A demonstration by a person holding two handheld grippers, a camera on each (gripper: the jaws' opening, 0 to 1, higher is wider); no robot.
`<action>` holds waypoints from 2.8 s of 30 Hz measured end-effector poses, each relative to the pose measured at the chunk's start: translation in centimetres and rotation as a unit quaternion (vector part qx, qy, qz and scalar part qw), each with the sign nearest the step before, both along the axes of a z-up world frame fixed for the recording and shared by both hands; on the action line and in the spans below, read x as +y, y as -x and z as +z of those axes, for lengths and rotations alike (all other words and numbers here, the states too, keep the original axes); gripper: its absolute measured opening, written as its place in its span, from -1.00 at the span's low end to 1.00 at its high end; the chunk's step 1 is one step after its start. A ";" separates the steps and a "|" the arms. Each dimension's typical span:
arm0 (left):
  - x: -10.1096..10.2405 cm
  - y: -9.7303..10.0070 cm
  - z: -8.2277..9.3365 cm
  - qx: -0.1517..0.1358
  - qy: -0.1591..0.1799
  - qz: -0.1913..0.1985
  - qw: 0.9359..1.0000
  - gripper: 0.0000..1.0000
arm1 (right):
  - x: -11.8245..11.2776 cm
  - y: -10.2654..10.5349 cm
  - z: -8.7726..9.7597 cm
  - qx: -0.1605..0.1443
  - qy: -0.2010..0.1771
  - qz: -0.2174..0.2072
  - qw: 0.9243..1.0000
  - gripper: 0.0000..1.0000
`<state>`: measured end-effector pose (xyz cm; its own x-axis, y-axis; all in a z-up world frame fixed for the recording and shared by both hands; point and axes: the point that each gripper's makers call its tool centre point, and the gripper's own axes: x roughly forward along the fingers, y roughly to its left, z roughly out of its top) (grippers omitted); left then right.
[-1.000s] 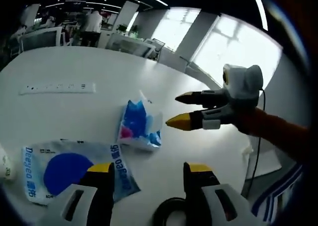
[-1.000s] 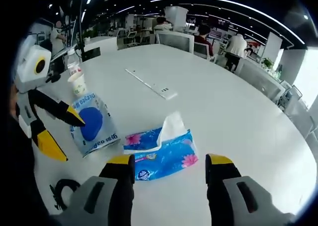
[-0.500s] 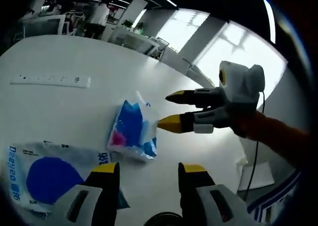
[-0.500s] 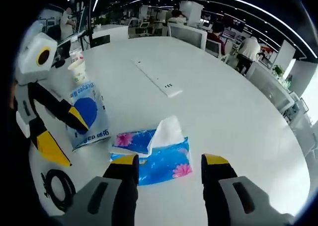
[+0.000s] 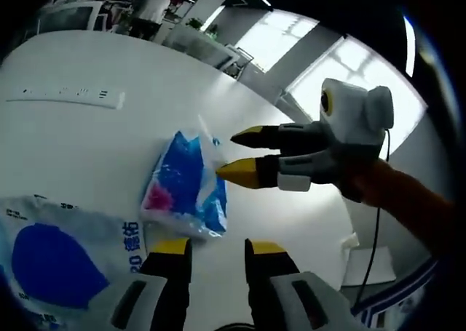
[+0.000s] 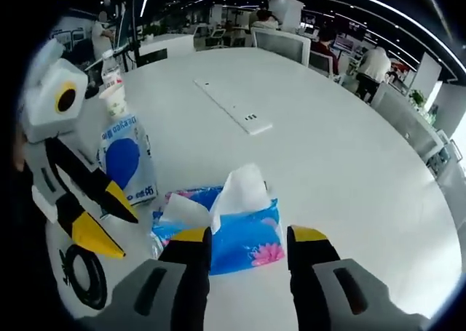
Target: Arrange the tabletop items into an orderly group along one side of the table until the central work area is clear of visible clutter.
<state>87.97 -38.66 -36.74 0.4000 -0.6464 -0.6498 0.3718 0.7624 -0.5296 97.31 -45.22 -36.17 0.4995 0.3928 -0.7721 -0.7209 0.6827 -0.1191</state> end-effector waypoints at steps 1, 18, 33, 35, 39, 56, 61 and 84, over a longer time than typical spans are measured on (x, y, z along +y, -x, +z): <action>0.0 -0.2 -0.1 0.002 0.002 0.002 1.000 -0.55 | 0.0 -0.2 -0.1 0.000 -0.001 0.000 1.000 -0.25; -0.7 -0.3 -2.8 0.054 -0.022 -0.012 0.998 -0.66 | 0.0 -0.8 -2.5 0.025 -0.037 -0.005 0.999 -0.48; -1.3 -1.3 -1.8 0.071 0.015 0.034 0.997 -0.37 | -0.3 -0.8 -3.4 0.017 -0.029 0.000 0.999 -0.68; -1.3 -1.0 -2.4 0.075 0.011 0.027 0.997 -0.45 | -0.2 -0.9 -3.7 0.018 -0.031 -0.001 0.999 -0.69; -0.9 -1.0 -3.2 0.087 0.010 0.032 0.996 -0.54 | -0.3 -0.9 -3.9 0.018 -0.034 -0.001 0.999 -0.71; -1.8 -1.0 -3.6 0.110 0.015 0.035 0.993 -0.94 | -0.8 -1.0 -4.5 0.013 -0.053 -0.012 0.998 -0.74; -1.7 -1.2 -3.3 0.104 0.014 0.022 0.994 -1.00 | -1.0 -0.7 -4.0 0.005 -0.046 -0.012 0.999 -0.79; -1.7 -0.7 1.7 0.009 -0.009 -0.081 0.997 -1.00 | -3.8 2.5 3.7 -0.095 -0.034 -0.066 0.993 -1.00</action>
<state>88.66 -40.36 -35.06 0.2795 -0.6904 -0.6672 0.4822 0.7019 -0.5242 94.79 -48.97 -32.52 0.6838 0.3627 -0.6331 -0.5938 0.7808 -0.1940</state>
